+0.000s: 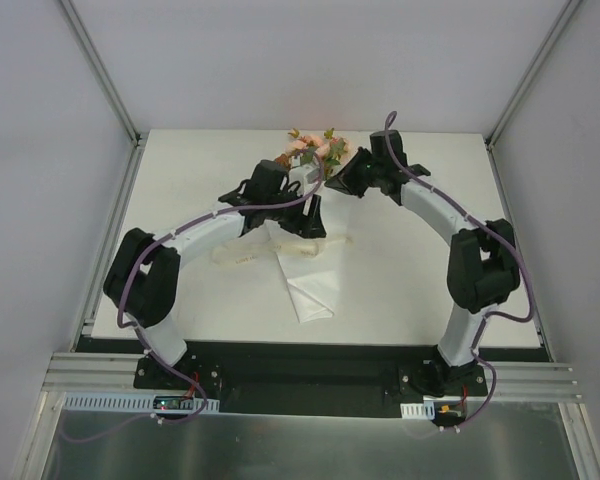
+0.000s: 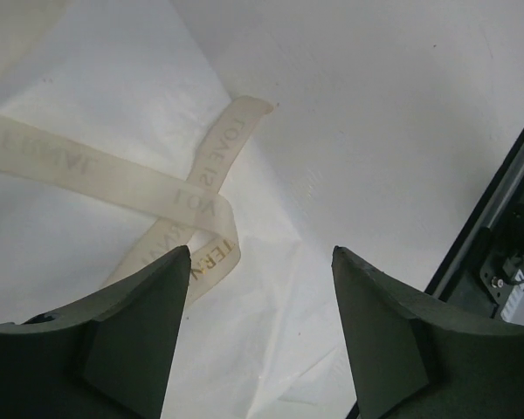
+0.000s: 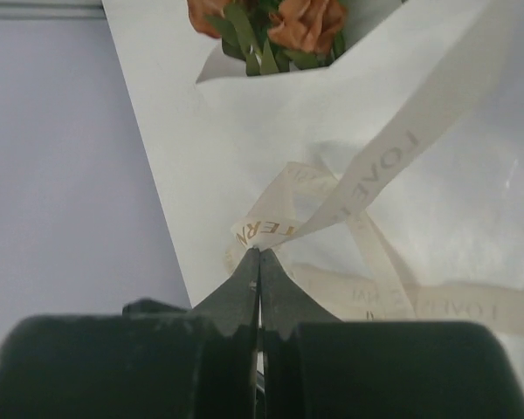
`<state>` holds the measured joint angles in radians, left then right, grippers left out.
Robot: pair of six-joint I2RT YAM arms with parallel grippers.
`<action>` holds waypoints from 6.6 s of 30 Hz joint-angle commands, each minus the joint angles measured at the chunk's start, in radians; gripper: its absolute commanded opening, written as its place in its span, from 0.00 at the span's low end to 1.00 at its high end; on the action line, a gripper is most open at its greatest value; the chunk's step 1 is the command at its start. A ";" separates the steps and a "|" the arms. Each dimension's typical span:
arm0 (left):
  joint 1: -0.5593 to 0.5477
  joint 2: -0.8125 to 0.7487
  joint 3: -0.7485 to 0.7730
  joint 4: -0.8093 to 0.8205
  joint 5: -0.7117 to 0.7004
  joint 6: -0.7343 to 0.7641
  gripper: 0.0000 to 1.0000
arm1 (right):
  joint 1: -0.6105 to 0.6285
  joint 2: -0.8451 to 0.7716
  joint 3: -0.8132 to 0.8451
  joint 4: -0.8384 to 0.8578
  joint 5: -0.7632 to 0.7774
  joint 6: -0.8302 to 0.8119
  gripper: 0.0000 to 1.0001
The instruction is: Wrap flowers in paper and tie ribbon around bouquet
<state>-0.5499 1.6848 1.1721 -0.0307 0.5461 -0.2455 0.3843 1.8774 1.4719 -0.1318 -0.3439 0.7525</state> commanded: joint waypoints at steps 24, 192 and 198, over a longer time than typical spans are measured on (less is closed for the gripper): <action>-0.191 0.325 0.279 -0.169 -0.305 0.563 0.51 | -0.032 -0.170 -0.226 -0.075 -0.179 0.332 0.01; 0.527 -0.318 -0.388 -0.365 -0.290 -0.365 0.92 | 0.087 -0.511 -0.088 -0.786 0.117 -0.676 0.01; 0.531 -0.134 -0.335 -0.370 -0.327 -0.367 0.81 | 0.013 -0.503 -0.056 -0.776 0.028 -0.683 0.01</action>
<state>-0.0185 1.4685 0.7944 -0.3527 0.2756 -0.5934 0.4374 1.3830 1.3628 -0.8803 -0.2401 0.0917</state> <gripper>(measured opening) 0.811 0.011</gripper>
